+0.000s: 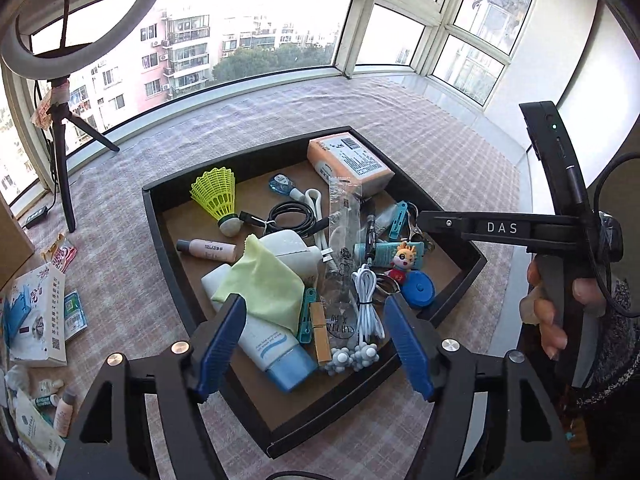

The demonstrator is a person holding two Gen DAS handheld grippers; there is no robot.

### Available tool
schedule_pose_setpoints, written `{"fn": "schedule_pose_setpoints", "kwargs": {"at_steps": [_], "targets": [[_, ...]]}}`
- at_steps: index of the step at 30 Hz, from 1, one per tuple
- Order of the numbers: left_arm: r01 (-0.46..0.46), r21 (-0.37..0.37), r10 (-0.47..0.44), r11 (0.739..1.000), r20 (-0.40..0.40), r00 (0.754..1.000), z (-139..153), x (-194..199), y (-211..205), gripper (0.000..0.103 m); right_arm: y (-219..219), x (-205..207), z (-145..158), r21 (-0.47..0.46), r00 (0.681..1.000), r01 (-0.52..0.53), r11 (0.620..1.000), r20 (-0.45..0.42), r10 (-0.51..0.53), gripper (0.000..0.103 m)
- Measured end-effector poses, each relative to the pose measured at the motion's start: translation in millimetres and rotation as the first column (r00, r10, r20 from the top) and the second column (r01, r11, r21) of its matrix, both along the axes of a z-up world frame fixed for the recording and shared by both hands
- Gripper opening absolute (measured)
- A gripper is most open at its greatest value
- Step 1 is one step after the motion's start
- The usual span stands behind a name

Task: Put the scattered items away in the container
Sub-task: 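Carry the wooden clothespins and doll keychain into the tray and release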

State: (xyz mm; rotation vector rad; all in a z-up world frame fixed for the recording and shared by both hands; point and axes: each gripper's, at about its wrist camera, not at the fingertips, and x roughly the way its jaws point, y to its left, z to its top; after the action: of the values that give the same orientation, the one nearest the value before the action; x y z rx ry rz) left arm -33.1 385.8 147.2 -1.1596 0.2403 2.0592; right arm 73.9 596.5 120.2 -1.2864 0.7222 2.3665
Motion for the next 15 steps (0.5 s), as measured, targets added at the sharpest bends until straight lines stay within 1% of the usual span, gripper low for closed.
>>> {"fn": "schedule_pose_setpoints", "kwargs": {"at_steps": [2,5,7,8,11,15], "targets": [[0.002,-0.008,-0.003,1.000,-0.017,1.000,3,2,-1,0.064,-3,-3,3,0.008,1.000,-0.013,1.000,0.002,0.013,0.051],[-0.019,-0.004,0.019,1.000,-0.009,1.000,3,0,-10,0.063,-13,-10,6,0.014,0.999,-0.043,0.999,0.000,0.043,0.051],[-0.038,-0.003,0.038,0.999,-0.005,0.999,1,-2,-19,0.058,-22,-16,6,0.013,0.998,-0.068,0.998,-0.002,0.068,0.051],[-0.053,-0.003,0.053,0.999,-0.005,0.999,1,-3,-24,0.056,-27,-19,6,0.010,0.997,-0.081,0.997,-0.004,0.081,0.051],[-0.099,-0.004,0.099,0.995,-0.001,0.995,-1,-8,-45,0.056,-44,-30,7,0.007,0.991,-0.133,0.991,-0.004,0.133,0.051],[-0.186,-0.003,0.186,0.983,0.015,0.982,-6,-18,-85,0.056,-74,-49,7,0.005,0.976,-0.217,0.976,-0.005,0.217,0.051]]}}
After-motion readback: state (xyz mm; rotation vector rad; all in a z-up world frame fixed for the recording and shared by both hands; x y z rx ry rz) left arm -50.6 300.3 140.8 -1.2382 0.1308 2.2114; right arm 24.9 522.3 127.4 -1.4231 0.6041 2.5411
